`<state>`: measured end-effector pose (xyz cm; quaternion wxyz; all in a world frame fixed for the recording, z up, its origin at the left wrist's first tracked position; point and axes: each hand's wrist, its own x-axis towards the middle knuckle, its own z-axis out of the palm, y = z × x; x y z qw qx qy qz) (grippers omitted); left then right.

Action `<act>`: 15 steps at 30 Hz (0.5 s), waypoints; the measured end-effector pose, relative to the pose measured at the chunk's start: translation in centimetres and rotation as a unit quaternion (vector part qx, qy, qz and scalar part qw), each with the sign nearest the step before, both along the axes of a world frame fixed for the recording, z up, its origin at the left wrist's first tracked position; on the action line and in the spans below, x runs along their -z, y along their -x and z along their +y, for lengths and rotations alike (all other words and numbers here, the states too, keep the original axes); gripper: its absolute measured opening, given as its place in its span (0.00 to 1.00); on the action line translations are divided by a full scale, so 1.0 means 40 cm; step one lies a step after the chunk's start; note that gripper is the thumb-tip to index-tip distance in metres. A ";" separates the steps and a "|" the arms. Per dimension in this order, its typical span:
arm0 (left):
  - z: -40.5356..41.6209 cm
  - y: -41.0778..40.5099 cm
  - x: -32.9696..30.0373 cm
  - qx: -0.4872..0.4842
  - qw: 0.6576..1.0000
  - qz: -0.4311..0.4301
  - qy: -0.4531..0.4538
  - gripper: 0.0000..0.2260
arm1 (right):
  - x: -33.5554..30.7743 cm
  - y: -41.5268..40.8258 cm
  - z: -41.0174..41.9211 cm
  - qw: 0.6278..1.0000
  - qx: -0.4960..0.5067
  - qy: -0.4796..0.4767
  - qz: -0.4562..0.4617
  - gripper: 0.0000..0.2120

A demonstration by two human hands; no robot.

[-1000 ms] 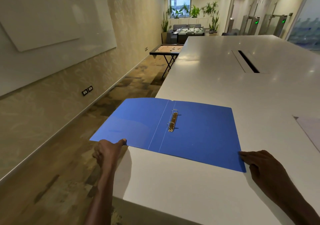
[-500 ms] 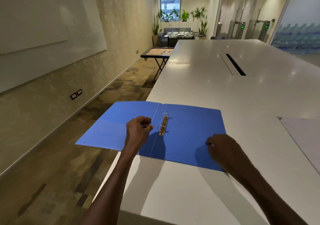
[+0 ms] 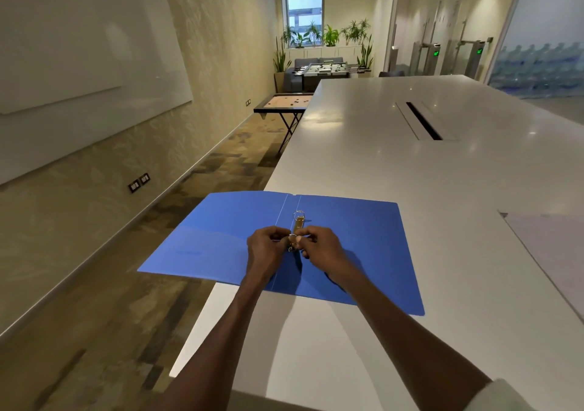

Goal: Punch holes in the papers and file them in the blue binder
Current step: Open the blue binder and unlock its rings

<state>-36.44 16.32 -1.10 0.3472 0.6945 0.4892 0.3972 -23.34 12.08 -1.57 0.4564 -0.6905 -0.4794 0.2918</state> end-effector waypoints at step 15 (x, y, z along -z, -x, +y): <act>-0.006 -0.034 0.026 -0.093 0.996 0.008 0.009 0.04 | 0.049 -0.009 0.042 0.997 -0.005 0.000 -0.073 0.07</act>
